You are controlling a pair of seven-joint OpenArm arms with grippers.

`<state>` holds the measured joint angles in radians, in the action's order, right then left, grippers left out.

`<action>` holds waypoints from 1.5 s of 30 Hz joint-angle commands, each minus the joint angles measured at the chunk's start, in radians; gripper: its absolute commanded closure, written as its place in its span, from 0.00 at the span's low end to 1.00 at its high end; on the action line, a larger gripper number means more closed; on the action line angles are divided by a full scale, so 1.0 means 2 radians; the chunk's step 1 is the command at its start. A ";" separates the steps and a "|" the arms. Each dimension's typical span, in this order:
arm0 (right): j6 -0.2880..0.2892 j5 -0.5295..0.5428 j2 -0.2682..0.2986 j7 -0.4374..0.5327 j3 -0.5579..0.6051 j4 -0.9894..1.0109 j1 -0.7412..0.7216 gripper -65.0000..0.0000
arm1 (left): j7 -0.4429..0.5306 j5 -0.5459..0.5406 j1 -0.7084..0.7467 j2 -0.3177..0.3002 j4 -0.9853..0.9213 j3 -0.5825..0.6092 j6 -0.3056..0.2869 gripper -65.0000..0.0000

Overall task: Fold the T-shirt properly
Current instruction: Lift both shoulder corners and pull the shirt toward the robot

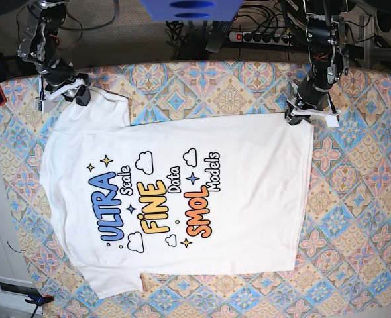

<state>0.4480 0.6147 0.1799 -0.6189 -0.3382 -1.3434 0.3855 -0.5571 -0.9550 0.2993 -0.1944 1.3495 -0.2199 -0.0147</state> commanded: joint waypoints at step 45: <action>0.125 0.020 -0.013 -0.030 -0.144 -0.166 0.210 0.99 | -0.006 0.009 0.209 -0.018 0.181 -0.004 0.008 1.00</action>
<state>0.6933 0.6373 0.1455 -0.6971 -0.6132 -1.6573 0.7952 -0.5800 -0.9352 0.7090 -0.2192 1.6943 -0.2218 0.0078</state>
